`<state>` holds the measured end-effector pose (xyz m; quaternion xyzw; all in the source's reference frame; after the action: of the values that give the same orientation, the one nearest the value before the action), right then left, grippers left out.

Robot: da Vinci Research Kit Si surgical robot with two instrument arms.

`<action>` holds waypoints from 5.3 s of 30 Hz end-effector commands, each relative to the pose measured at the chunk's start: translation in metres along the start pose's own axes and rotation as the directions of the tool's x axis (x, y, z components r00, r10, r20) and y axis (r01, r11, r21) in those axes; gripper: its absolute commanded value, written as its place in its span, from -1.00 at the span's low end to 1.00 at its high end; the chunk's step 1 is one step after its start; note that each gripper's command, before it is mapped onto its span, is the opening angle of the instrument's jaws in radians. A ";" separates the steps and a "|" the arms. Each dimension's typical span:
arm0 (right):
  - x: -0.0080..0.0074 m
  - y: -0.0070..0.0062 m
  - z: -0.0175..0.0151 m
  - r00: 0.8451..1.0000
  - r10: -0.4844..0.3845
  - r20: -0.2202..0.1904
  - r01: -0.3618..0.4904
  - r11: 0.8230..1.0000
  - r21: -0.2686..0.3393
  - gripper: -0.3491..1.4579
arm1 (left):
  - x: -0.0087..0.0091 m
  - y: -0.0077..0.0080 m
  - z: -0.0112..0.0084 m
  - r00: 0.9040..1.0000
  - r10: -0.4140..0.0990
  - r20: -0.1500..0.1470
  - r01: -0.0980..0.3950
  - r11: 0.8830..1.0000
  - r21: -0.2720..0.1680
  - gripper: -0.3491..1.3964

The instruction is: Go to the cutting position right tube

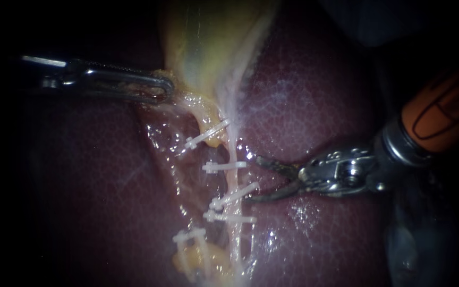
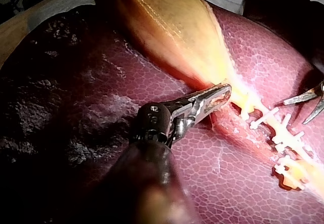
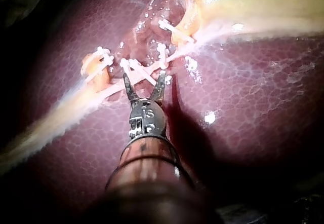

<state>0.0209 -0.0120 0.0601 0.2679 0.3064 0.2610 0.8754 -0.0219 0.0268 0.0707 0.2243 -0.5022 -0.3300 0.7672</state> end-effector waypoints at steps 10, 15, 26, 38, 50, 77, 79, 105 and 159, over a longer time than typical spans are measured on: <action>-0.0012 0.0009 0.0032 0.996 0.087 0.021 -0.089 0.993 0.079 0.74 | 0.0000 0.0000 0.0001 1.000 0.000 0.000 0.000 1.000 -0.001 -1.00; -0.0014 0.0011 0.0046 0.991 0.130 0.043 -0.134 0.984 0.116 0.72 | 0.0000 0.0000 0.0002 1.000 0.000 0.000 0.000 1.000 -0.002 -1.00; -0.0011 0.0021 0.0067 0.977 0.209 -0.027 -0.196 0.946 0.257 0.74 | 0.0000 -0.0001 0.0002 1.000 0.000 0.000 0.000 1.000 -0.002 -1.00; 0.0004 0.0031 0.0086 0.941 0.306 -0.146 -0.213 0.868 0.448 0.79 | 0.0000 -0.0002 0.0002 1.000 0.000 0.000 0.000 1.000 -0.002 -1.00; 0.0012 0.0028 0.0108 0.920 0.350 -0.177 -0.195 0.800 0.567 0.76 | 0.0000 -0.0002 0.0002 1.000 0.000 0.000 0.000 1.000 -0.003 -1.00; 0.0021 0.0036 0.0134 0.869 0.404 -0.286 -0.137 0.752 0.645 0.87 | 0.0000 -0.0002 0.0002 1.000 0.000 0.000 0.000 1.000 -0.003 -1.00; 0.0022 0.0036 0.0134 0.862 0.415 -0.292 -0.135 0.743 0.655 0.85 | 0.0000 -0.0002 0.0003 1.000 0.000 0.000 0.000 1.000 -0.003 -1.00; 0.0039 0.0002 0.0113 0.884 0.382 -0.269 -0.033 0.625 0.780 0.81 | 0.0001 -0.0002 0.0002 1.000 0.000 0.001 0.000 1.000 -0.006 -1.00; 0.0077 -0.0008 0.0112 0.777 0.346 -0.526 0.204 0.651 0.731 0.78 | 0.0001 -0.0002 0.0003 1.000 0.006 0.000 -0.006 1.000 -0.003 -1.00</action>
<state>0.0340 -0.0112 0.0639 0.5167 0.6469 0.2190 0.5163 -0.0222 0.0266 0.0707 0.2214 -0.5026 -0.3285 0.7684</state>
